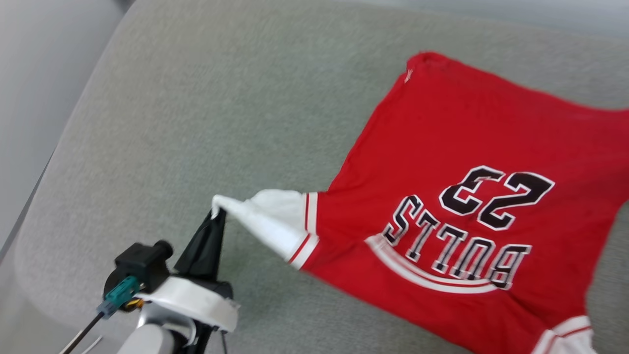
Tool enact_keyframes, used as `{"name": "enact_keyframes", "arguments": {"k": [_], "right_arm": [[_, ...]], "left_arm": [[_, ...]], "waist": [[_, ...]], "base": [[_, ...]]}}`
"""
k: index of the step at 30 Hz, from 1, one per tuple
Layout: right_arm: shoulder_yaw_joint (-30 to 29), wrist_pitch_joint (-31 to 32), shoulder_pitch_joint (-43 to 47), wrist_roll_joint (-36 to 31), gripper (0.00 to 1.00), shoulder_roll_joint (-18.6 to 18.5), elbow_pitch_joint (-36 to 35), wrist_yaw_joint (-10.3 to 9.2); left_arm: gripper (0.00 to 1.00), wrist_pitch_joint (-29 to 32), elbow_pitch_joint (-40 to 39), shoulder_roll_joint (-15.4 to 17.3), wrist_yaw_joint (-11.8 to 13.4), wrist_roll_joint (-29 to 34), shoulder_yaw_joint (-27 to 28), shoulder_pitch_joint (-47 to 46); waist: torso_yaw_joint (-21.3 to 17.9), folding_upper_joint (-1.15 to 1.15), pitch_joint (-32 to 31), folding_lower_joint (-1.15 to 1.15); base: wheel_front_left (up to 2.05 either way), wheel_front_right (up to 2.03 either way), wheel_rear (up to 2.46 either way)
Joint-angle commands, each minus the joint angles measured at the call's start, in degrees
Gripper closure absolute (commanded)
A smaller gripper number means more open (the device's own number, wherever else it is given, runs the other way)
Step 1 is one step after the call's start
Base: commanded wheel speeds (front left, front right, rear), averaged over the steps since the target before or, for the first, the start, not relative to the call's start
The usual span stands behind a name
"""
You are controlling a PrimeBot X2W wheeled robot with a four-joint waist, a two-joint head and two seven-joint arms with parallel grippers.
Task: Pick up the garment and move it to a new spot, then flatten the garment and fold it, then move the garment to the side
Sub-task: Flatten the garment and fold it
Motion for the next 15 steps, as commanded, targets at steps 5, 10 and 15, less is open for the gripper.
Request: {"name": "enact_keyframes", "arguments": {"k": [5, 10, 15], "right_arm": [[0.1, 0.9, 8.2, 3.7, 1.0, -0.8, -6.9, -0.04], [-1.1, 2.6, 17.3, 5.7, 1.0, 1.0, -14.9, -0.04], [-2.4, 2.9, 28.9, 6.9, 1.0, 4.2, -22.4, -0.04]], "left_arm": [[1.0, 0.7, -0.5, 2.0, 2.3, -1.3, 2.5, 3.9], [1.0, 1.4, -1.1, 3.6, 4.3, -2.4, 4.9, 6.9], [1.0, 2.1, -1.8, 4.8, 6.0, -3.1, 6.4, 9.5]], "waist": [[-7.4, 0.0, -7.2, 0.0], [-12.3, 0.0, -10.0, 0.0], [-16.6, 0.0, -12.1, 0.0]], "base": [[0.0, 0.0, 0.0], [0.0, 0.0, 0.0], [0.0, 0.0, 0.0]]}}
